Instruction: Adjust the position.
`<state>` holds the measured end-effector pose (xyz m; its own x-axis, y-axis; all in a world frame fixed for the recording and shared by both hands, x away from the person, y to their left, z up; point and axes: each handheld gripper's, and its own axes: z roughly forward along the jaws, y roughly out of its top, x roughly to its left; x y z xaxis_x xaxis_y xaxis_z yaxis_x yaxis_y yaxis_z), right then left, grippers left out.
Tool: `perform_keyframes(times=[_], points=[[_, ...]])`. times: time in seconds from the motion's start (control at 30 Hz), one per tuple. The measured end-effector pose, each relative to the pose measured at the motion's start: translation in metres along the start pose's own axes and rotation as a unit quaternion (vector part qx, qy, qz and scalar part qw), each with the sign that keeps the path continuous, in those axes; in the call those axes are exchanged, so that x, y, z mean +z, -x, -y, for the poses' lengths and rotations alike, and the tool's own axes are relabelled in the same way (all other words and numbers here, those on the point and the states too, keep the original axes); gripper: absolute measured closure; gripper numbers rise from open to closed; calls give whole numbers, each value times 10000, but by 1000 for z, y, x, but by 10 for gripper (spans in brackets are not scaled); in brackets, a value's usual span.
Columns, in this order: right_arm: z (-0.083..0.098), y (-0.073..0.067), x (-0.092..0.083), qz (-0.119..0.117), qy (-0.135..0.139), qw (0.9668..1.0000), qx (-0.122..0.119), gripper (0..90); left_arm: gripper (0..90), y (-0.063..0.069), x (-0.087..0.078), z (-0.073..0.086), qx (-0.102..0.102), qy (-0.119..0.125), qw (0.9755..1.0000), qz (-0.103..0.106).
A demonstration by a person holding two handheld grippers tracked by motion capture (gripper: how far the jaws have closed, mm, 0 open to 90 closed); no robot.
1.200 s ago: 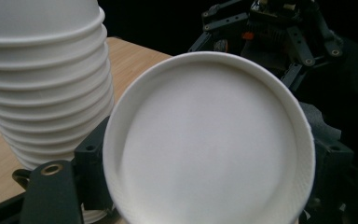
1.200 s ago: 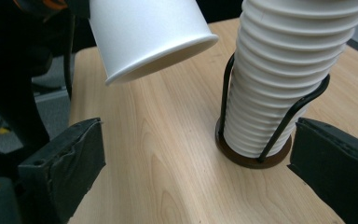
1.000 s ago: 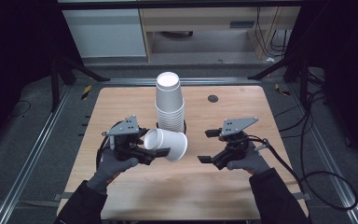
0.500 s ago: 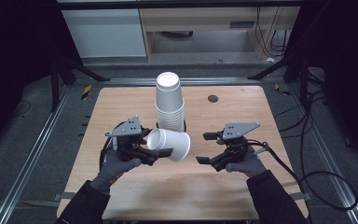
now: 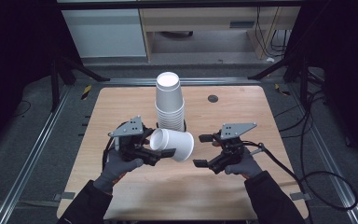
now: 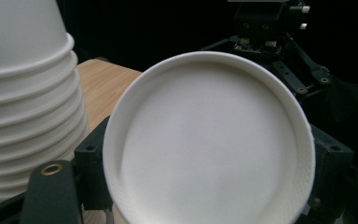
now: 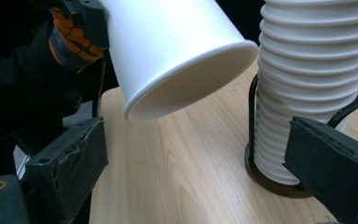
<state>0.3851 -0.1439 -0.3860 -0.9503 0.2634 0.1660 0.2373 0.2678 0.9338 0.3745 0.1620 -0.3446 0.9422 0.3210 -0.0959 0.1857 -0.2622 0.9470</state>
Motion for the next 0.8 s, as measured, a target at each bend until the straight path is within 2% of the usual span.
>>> perform_keyframes(times=[0.1, 0.27, 0.63, 0.8], points=[[0, 0, 1, -24, 78, 10000, -2, 63, 217, 3, 4, -3, 66, 18, 10000, 64], [0, -1, 1, -271, 163, 9995, 12, 74, 217, 4, 8, -5, 115, 46, 9998, 147], [1, -1, 6, -333, 162, 9993, 87, 58, 217, 6, 17, -4, 173, 50, 9993, 339], [1, -4, 12, -294, 2, 9996, -57, 57, 217, 7, 22, -2, 175, 52, 9988, 452]])
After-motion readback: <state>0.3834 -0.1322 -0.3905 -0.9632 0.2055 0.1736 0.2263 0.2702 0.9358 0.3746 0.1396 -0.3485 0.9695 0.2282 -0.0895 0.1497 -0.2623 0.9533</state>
